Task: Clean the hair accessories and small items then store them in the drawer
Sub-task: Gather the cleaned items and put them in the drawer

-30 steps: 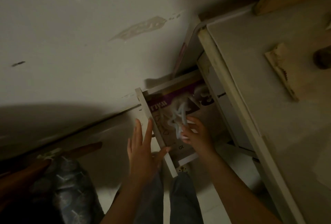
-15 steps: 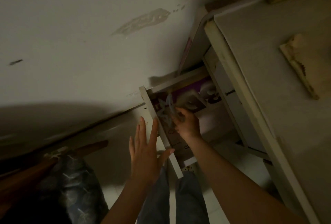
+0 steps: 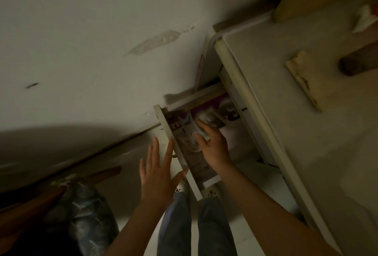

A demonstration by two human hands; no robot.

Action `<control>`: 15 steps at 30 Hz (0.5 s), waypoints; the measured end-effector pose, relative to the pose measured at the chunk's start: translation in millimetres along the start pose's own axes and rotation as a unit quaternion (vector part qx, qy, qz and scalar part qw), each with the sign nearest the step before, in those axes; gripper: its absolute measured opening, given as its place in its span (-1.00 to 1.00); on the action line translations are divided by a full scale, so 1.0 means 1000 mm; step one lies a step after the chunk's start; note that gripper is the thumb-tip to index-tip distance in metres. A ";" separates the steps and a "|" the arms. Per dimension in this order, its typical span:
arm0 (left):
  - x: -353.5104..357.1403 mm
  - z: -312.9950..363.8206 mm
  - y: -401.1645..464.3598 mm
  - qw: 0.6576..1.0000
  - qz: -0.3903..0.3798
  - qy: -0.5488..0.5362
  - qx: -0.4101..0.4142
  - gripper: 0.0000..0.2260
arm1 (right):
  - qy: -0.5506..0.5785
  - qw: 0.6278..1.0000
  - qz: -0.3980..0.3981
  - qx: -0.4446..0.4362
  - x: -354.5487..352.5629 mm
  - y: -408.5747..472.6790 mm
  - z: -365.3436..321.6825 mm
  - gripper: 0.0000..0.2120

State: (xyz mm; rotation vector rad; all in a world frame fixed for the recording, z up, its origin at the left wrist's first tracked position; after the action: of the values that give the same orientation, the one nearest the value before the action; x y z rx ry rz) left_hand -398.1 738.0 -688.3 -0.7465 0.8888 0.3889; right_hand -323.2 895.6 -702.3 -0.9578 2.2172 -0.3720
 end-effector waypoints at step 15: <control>-0.106 0.101 -0.068 0.987 0.008 0.086 0.137 -0.44 | -0.173 0.975 0.128 -0.057 -0.102 -0.183 -0.082 -0.58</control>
State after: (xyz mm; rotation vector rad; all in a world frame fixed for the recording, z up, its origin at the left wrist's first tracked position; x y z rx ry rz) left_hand -364.3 763.4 -532.4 -0.5248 1.0859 0.2122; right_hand -231.8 843.5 -503.5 -0.7178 2.0197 0.0415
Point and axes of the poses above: each hand's wrist, its own y-axis towards the middle knuckle, its own x-axis out of the palm, z = x × y, the point moved 10 cm from there along y, towards the middle knuckle, and after that the axes turned 3 degrees about -y, right-handed, at the moved point
